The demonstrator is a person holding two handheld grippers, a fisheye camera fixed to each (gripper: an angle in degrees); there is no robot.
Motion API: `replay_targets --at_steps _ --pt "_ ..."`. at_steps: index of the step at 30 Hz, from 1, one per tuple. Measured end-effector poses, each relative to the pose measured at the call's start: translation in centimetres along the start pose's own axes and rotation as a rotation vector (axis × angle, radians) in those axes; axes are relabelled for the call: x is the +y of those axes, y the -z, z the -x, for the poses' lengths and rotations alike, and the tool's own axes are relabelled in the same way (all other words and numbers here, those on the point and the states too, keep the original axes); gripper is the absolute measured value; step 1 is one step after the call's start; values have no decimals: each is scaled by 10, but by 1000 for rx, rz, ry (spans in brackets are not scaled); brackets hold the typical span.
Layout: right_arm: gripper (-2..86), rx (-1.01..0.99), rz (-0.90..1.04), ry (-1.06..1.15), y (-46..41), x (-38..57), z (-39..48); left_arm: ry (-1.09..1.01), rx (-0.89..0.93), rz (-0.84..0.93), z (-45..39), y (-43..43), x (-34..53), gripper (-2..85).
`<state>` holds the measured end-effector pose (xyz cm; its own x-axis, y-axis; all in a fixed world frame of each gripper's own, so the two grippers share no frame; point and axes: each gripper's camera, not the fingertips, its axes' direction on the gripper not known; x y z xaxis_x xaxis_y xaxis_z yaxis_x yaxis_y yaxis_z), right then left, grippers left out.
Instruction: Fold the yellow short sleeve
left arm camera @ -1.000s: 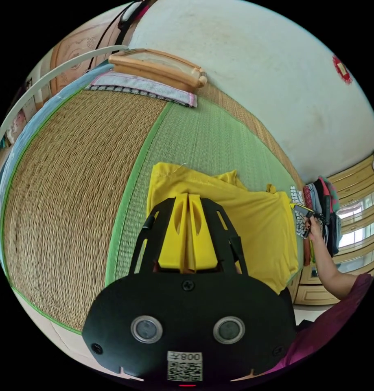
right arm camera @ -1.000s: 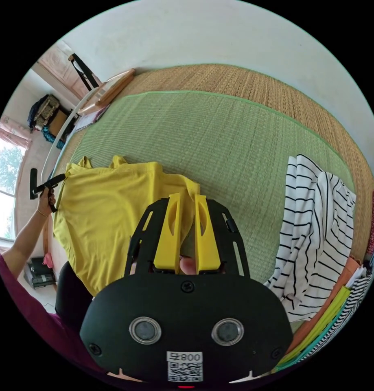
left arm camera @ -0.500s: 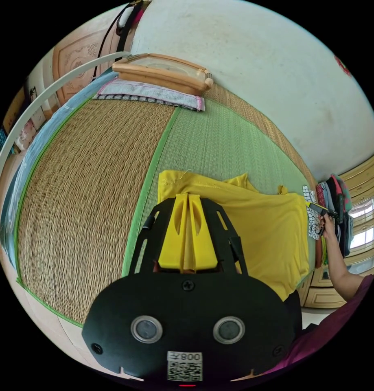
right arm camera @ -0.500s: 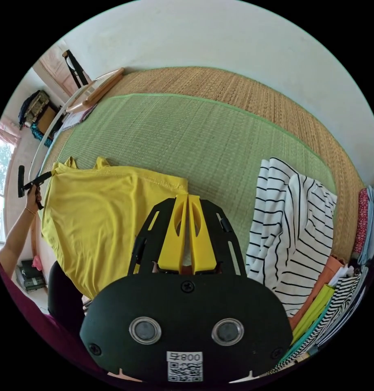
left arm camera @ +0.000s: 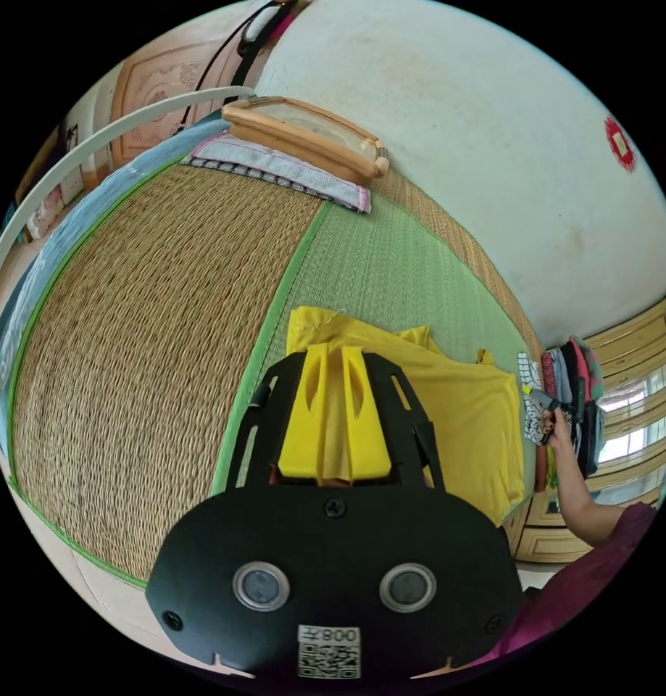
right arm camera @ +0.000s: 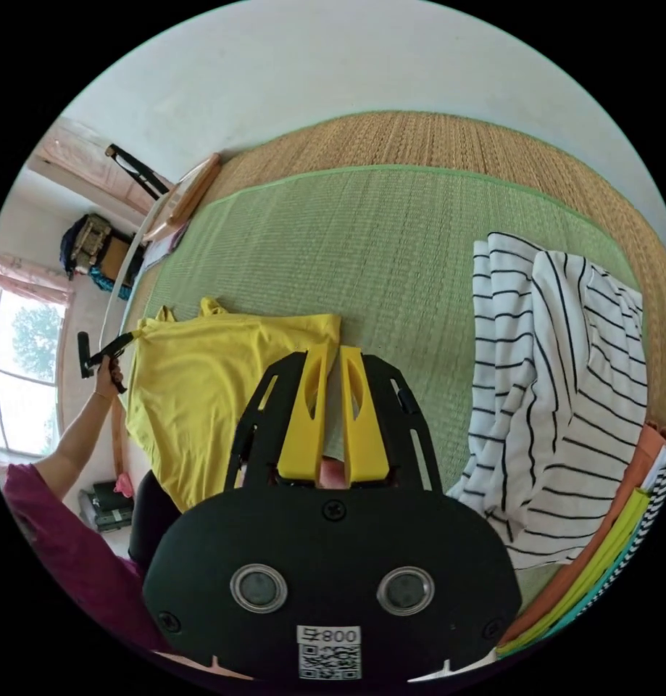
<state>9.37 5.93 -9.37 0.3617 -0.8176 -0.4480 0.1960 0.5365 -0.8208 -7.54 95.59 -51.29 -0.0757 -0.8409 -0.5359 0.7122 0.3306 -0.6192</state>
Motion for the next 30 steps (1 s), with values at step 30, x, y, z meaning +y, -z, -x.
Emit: replay_targets --at_steps 30 --pt "6 -304 14 -215 -94 185 -57 186 152 21 52 170 96 62"
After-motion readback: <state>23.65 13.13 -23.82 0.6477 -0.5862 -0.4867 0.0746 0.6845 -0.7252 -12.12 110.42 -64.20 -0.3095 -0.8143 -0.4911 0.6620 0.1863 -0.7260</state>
